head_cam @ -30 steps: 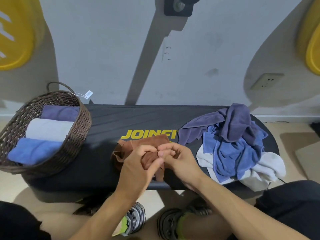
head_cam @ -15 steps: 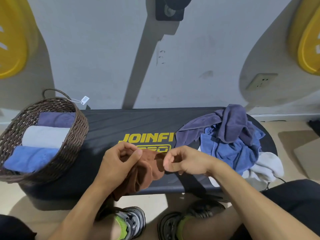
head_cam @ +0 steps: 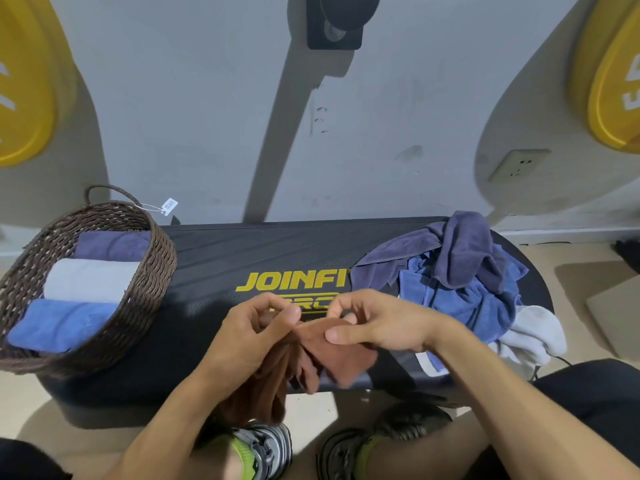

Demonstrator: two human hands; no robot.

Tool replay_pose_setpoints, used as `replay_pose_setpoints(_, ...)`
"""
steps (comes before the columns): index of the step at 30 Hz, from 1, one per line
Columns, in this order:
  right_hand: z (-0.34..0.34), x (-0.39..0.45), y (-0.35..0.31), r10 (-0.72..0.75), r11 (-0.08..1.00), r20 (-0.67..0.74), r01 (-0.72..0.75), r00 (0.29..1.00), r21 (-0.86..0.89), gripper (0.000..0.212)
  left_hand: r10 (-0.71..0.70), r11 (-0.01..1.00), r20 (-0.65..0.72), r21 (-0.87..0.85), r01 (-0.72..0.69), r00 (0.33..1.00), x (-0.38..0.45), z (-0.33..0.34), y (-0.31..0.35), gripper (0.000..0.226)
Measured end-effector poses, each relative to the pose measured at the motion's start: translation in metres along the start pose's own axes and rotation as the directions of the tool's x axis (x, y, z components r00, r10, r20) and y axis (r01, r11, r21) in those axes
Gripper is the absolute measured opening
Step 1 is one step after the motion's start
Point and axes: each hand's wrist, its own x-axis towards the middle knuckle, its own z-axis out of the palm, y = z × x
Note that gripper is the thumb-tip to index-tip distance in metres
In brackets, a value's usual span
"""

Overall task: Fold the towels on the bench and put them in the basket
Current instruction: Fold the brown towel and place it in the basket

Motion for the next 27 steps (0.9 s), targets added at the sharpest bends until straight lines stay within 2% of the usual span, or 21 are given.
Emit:
replay_pose_setpoints(2,-0.011,-0.007,-0.003,-0.002,0.996,0.011,0.001,1.000,0.085,0.008,-0.022,1.000,0.182,-0.004,0.023,0.983,-0.003,0.000,-0.001,0.050)
replay_pose_setpoints(4,-0.015,-0.007,-0.002,-0.020,0.973,-0.102,0.043,0.995,0.225,0.011,-0.029,1.000,0.274,0.001,0.030,0.961,-0.005,0.005,0.000,0.045)
replay_pose_setpoints(5,-0.014,-0.004,-0.001,-0.023,0.952,-0.182,0.077,0.983,0.295,0.012,-0.030,1.000,0.256,0.010,0.029,0.966,-0.005,0.009,0.001,0.041)
replay_pose_setpoints(7,-0.012,0.004,0.004,-0.009,0.894,-0.295,0.140,0.955,0.425,0.022,-0.018,0.998,0.100,0.068,0.011,0.995,-0.003,0.014,0.001,0.035)
replay_pose_setpoints(10,-0.006,0.014,0.016,0.034,0.827,-0.340,0.165,0.940,0.538,0.042,-0.023,1.000,-0.167,0.015,0.026,0.986,0.006,0.013,-0.004,0.028)
replay_pose_setpoints(12,0.000,0.021,0.028,0.055,0.897,-0.376,0.119,0.925,0.425,0.044,-0.047,0.999,-0.283,-0.019,0.043,0.958,0.010,0.007,-0.010,0.026)
replay_pose_setpoints(14,0.008,0.028,0.042,0.061,0.982,-0.384,0.013,0.922,0.186,0.049,0.020,0.991,-0.374,0.132,0.032,0.927,0.013,-0.006,-0.019,0.023)
replay_pose_setpoints(15,0.012,0.032,0.052,0.072,0.997,-0.372,-0.072,0.926,0.013,0.056,0.071,0.969,-0.399,0.245,0.032,0.914,0.014,-0.013,-0.025,0.023)
replay_pose_setpoints(16,0.016,0.035,0.062,0.087,0.963,-0.365,-0.172,0.927,-0.207,0.063,0.104,0.939,-0.420,0.341,0.051,0.902,0.016,-0.021,-0.033,0.026)
replay_pose_setpoints(17,0.020,0.038,0.072,0.091,0.866,-0.369,-0.257,0.925,-0.430,0.069,0.111,0.912,-0.448,0.400,0.088,0.887,0.018,-0.029,-0.043,0.030)
replay_pose_setpoints(18,0.025,0.041,0.080,0.076,0.747,-0.381,-0.306,0.921,-0.590,0.070,0.099,0.893,-0.485,0.428,0.137,0.869,0.020,-0.037,-0.055,0.034)
replay_pose_setpoints(19,0.031,0.043,0.087,0.049,0.658,-0.391,-0.325,0.919,-0.680,0.067,0.076,0.880,-0.524,0.435,0.189,0.848,0.021,-0.044,-0.067,0.036)
replay_pose_setpoints(21,0.041,0.045,0.093,0.005,0.612,-0.393,-0.314,0.919,-0.726,0.048,0.018,0.854,-0.565,0.438,0.281,0.825,0.023,-0.054,-0.088,0.031)
replay_pose_setpoints(24,0.047,0.048,0.091,-0.023,0.636,-0.347,-0.254,0.938,-0.729,0.019,-0.042,0.832,-0.560,0.440,0.339,0.828,0.022,-0.058,-0.105,0.019)
replay_pose_setpoints(27,0.037,0.048,0.081,-0.003,0.725,-0.392,-0.268,0.920,-0.635,0.010,-0.034,0.858,-0.552,0.412,0.308,0.833,0.025,-0.055,-0.108,0.016)
